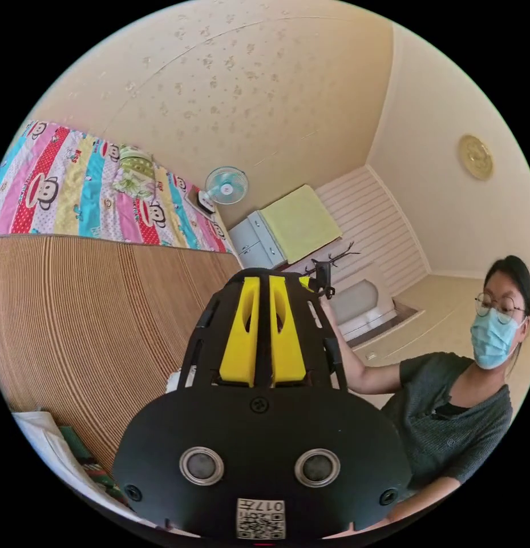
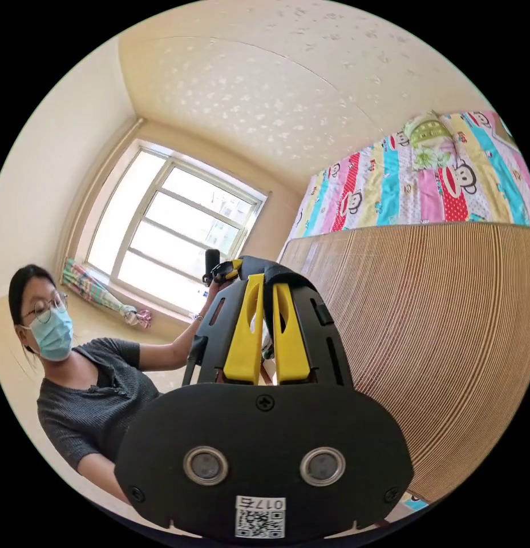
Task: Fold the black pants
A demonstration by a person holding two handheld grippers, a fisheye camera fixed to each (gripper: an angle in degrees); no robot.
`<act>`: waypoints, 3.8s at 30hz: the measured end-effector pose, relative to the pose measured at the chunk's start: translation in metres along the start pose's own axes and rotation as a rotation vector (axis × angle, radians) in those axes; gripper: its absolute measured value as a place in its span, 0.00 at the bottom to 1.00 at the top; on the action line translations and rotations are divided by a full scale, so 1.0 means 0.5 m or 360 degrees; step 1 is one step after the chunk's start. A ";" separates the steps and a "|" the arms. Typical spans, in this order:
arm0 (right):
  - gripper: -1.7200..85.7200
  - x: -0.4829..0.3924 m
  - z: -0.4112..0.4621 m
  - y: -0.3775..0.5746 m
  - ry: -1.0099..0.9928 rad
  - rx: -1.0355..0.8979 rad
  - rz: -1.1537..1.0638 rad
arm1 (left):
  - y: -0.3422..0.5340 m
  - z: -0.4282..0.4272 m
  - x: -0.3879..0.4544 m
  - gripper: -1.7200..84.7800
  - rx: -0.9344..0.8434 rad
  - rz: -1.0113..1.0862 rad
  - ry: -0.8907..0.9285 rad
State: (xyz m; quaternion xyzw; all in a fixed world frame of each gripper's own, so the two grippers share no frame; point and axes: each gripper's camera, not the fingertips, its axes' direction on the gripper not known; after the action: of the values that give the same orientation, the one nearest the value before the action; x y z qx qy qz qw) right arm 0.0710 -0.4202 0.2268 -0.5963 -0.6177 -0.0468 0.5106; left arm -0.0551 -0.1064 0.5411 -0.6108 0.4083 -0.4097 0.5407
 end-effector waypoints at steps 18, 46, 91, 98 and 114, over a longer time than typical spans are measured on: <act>0.12 0.388 0.128 0.504 0.0247 -0.0428 0.1240 | 0.483 0.232 -0.419 0.10 -0.0599 -0.1004 -0.0220; 0.12 0.488 0.130 0.499 -0.0186 -0.0454 0.1189 | 0.373 0.281 -0.618 0.10 -0.0587 -0.1148 -0.0002; 0.03 0.248 -0.872 1.035 0.1463 0.1129 0.1242 | 0.355 1.049 -0.221 0.09 -0.1024 -0.0769 -0.0526; 0.02 0.140 -0.598 0.966 0.1390 0.1259 0.0936 | 0.603 0.627 -0.291 0.07 -0.0415 -0.1418 -0.0814; 0.02 0.132 0.029 0.782 0.0635 0.0731 0.0780 | 0.693 0.106 -0.295 0.16 0.0095 -0.1248 -0.1372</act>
State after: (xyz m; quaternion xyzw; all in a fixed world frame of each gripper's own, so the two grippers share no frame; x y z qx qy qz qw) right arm 0.3848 -0.2540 0.0496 -0.5755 -0.3399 0.1010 0.7369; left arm -0.0731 0.0214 0.1833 -0.8124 -0.1169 -0.3051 0.4829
